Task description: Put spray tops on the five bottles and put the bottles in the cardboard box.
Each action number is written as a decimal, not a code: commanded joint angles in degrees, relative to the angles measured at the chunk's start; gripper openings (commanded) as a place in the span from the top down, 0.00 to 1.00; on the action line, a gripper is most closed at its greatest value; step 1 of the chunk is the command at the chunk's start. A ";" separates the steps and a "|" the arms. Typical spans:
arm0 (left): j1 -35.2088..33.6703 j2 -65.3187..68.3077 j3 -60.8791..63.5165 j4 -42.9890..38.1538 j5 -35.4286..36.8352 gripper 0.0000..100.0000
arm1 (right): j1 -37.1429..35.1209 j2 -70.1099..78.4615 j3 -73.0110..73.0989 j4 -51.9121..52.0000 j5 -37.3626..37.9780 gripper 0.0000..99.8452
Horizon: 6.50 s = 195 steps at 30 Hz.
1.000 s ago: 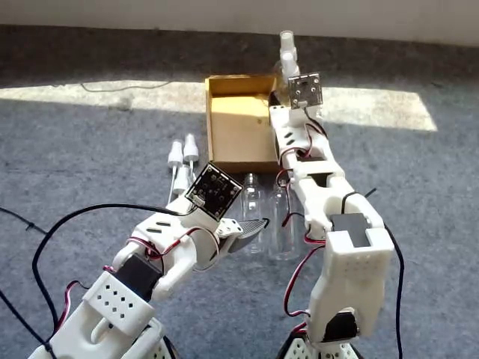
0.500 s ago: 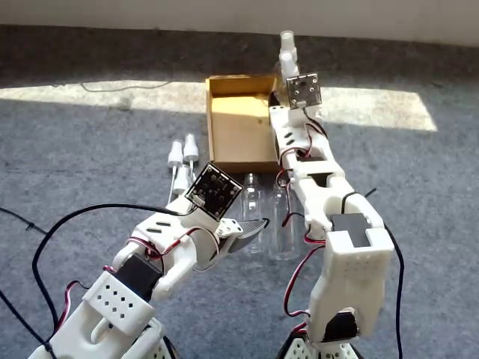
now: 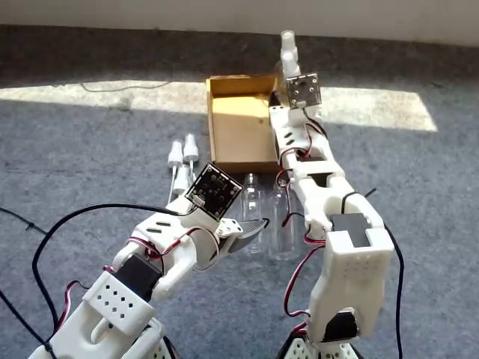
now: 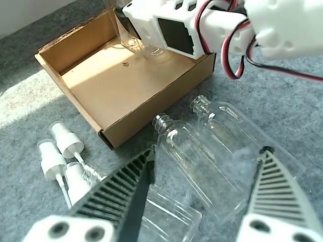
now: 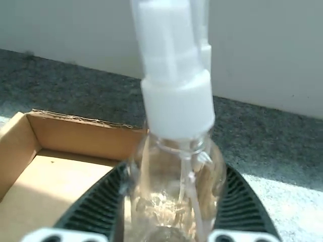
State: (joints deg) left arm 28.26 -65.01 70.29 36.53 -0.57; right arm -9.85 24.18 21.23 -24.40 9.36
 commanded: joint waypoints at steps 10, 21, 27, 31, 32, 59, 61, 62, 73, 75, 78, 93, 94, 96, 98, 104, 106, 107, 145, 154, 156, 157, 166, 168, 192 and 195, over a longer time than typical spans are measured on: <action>-0.66 -0.40 -0.13 -0.88 0.18 0.71 | 0.31 -1.19 -3.21 -1.01 0.53 0.81; -0.66 -0.40 -0.13 -0.88 0.18 0.71 | 0.92 -1.27 -2.86 -1.01 0.44 0.81; -0.66 -0.40 -0.13 -0.88 0.18 0.71 | 1.19 -4.18 1.63 -1.54 0.35 0.81; -0.66 -0.40 -0.13 -0.88 0.18 0.71 | 1.19 -5.93 3.38 -1.54 0.26 0.81; -0.66 -0.40 -0.13 -0.88 0.18 0.71 | 1.19 -5.93 3.47 -1.54 0.26 0.81; -0.66 -0.40 -0.13 -0.88 0.18 0.71 | 1.27 -6.29 3.12 -1.54 -1.32 0.75; -0.66 -0.40 -0.13 -0.88 0.18 0.71 | 1.19 -6.29 3.12 -1.54 1.14 0.75; -0.66 -0.40 -0.13 -0.88 0.18 0.71 | 1.19 -6.37 3.12 -1.54 1.67 0.75; -0.66 -0.40 -0.13 -0.88 0.18 0.71 | 1.10 -6.46 3.03 -1.54 3.60 0.75; -0.66 -0.40 -0.13 -0.88 0.18 0.71 | 0.92 -6.46 3.03 -1.54 4.92 0.75; -0.66 -0.40 -0.13 -0.88 0.18 0.71 | 0.92 -6.46 3.03 -1.54 4.92 0.75; -0.66 -0.40 -0.13 -0.88 0.18 0.71 | 1.19 -9.45 3.47 -1.01 4.75 0.71; -0.66 -0.40 -0.13 -0.88 0.18 0.71 | 1.19 -10.42 3.47 -0.92 4.75 0.71; -0.66 -0.40 -0.13 -0.88 0.18 0.71 | 1.10 -11.91 3.21 1.19 4.75 0.71; -0.66 -0.40 -0.13 -0.88 0.18 0.71 | 1.10 -12.79 3.12 3.47 4.75 0.71; -0.66 -0.40 -0.13 -0.88 0.18 0.71 | 1.19 -13.23 2.95 4.09 4.75 0.71; -0.66 -0.40 -0.13 -0.88 0.18 0.71 | 1.19 -13.32 2.33 4.26 4.92 0.71; -0.66 -0.40 -0.13 -0.88 0.18 0.71 | 1.27 -13.32 1.19 4.70 4.92 0.71; -32.92 -0.04 -10.95 1.49 0.53 0.71 | -8.04 -49.63 -4.88 101.32 -3.16 0.80; -53.05 -0.48 -4.26 13.27 0.18 0.70 | -8.31 -33.36 -4.70 100.09 -11.69 0.80; -52.62 -0.48 -1.01 13.19 0.18 0.70 | -8.22 -32.40 -4.70 99.38 -12.13 0.80; -52.09 -0.48 0.13 12.40 0.18 0.70 | -8.04 -31.96 -4.53 99.03 -12.13 0.80; -51.91 -0.48 5.85 5.45 0.18 0.71 | -9.19 -25.19 -4.26 93.93 -12.22 0.80; -51.91 -0.48 5.85 5.45 0.18 0.71 | -9.19 -22.29 -4.44 93.93 -12.22 0.80; -51.74 -0.48 6.37 5.27 0.18 0.71 | -8.75 -15.25 2.24 88.22 -11.78 0.81; -51.74 -0.48 6.20 5.27 0.18 0.71 | -8.66 -15.52 2.24 88.22 -11.78 0.87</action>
State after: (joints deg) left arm -23.69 -65.01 77.14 43.12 -0.57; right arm -18.37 9.14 23.34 64.48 -2.51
